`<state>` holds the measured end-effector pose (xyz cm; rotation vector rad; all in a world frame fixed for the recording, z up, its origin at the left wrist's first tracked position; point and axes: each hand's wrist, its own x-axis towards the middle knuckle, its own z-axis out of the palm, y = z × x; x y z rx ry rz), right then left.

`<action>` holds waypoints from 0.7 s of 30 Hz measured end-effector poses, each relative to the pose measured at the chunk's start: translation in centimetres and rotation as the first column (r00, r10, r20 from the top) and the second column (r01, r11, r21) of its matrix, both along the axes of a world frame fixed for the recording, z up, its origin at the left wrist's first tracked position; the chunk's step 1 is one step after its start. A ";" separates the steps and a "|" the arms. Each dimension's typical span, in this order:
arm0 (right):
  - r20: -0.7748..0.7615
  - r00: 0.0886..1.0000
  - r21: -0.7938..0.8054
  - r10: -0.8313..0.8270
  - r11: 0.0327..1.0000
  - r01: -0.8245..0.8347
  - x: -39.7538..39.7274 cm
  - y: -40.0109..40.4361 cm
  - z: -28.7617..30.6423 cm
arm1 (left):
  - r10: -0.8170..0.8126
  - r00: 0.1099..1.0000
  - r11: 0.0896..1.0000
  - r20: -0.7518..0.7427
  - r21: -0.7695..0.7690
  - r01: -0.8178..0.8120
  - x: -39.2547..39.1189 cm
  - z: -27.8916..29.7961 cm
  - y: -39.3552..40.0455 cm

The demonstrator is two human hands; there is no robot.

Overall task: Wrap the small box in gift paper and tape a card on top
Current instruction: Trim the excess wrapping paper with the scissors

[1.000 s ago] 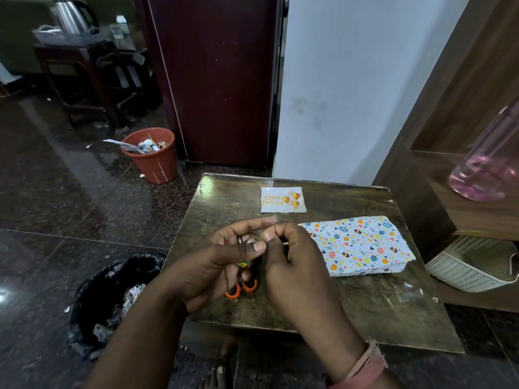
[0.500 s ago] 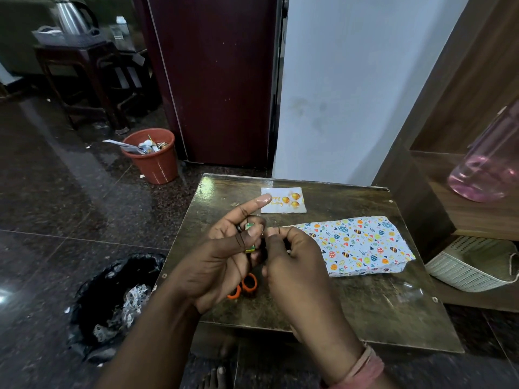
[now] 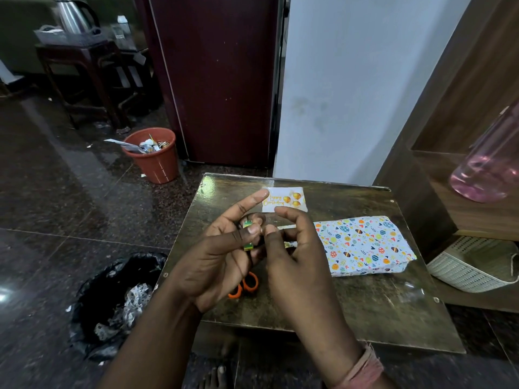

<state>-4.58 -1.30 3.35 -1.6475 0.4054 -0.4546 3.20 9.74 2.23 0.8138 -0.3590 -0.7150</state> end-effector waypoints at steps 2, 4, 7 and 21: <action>0.001 1.000 0.002 -0.023 1.000 0.023 0.2 -0.5 -0.1 | 0.000 1.000 1.000 -0.005 -0.014 0.000 0.1 0.0 0.4; 0.038 0.998 -0.021 -0.045 0.999 0.046 0.4 -1.1 0.0 | -0.037 0.999 0.999 0.010 -0.034 0.038 0.1 0.0 0.6; 0.061 0.998 -0.055 -0.009 0.998 0.013 0.5 -1.6 0.0 | -0.140 0.990 0.989 0.017 -0.043 0.141 0.1 0.0 0.8; 0.091 0.991 -0.037 0.102 0.994 -0.099 -0.2 -2.6 1.0 | -0.243 0.970 0.970 0.005 -0.004 0.243 -0.3 0.0 0.9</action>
